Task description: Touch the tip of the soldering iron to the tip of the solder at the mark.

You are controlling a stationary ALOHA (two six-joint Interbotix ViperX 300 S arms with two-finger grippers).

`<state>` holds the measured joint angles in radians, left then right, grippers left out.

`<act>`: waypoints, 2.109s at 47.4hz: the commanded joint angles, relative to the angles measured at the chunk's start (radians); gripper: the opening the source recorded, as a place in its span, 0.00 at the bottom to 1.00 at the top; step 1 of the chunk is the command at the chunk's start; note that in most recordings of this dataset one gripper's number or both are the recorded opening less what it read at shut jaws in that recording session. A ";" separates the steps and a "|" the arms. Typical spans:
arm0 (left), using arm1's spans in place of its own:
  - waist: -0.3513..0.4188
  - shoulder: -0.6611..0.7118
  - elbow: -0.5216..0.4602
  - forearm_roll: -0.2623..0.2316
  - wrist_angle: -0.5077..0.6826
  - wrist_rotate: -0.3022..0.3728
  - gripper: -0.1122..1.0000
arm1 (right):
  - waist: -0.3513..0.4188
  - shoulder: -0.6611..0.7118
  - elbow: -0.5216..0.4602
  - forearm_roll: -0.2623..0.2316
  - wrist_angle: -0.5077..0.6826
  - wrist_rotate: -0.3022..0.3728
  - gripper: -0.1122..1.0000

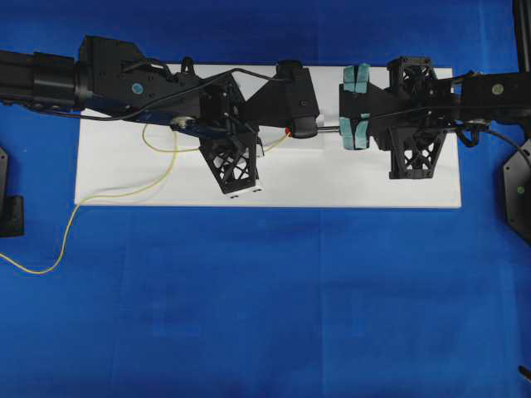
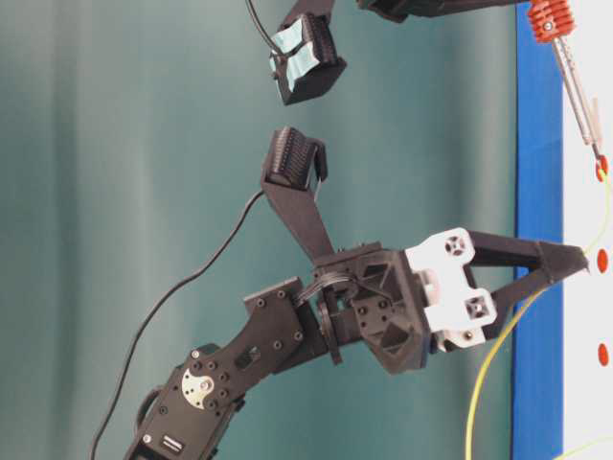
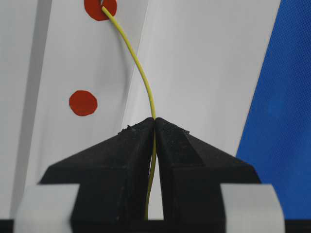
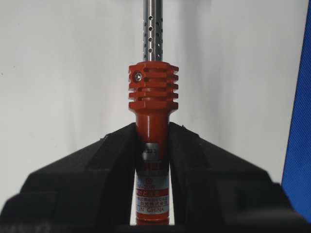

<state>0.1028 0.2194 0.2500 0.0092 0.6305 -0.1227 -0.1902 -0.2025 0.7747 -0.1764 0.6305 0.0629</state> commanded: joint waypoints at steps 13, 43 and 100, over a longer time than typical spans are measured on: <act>0.000 -0.023 -0.018 0.002 0.003 0.002 0.11 | -0.002 -0.008 -0.026 0.000 -0.006 0.002 0.15; 0.000 -0.023 -0.021 0.002 0.003 0.005 0.11 | -0.002 -0.006 -0.026 0.000 -0.008 0.003 0.15; -0.015 -0.588 0.417 0.002 -0.160 -0.054 0.11 | 0.000 -0.006 -0.025 -0.002 -0.038 0.005 0.15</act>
<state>0.0905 -0.3114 0.6381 0.0092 0.5001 -0.1703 -0.1902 -0.2025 0.7747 -0.1779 0.6044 0.0660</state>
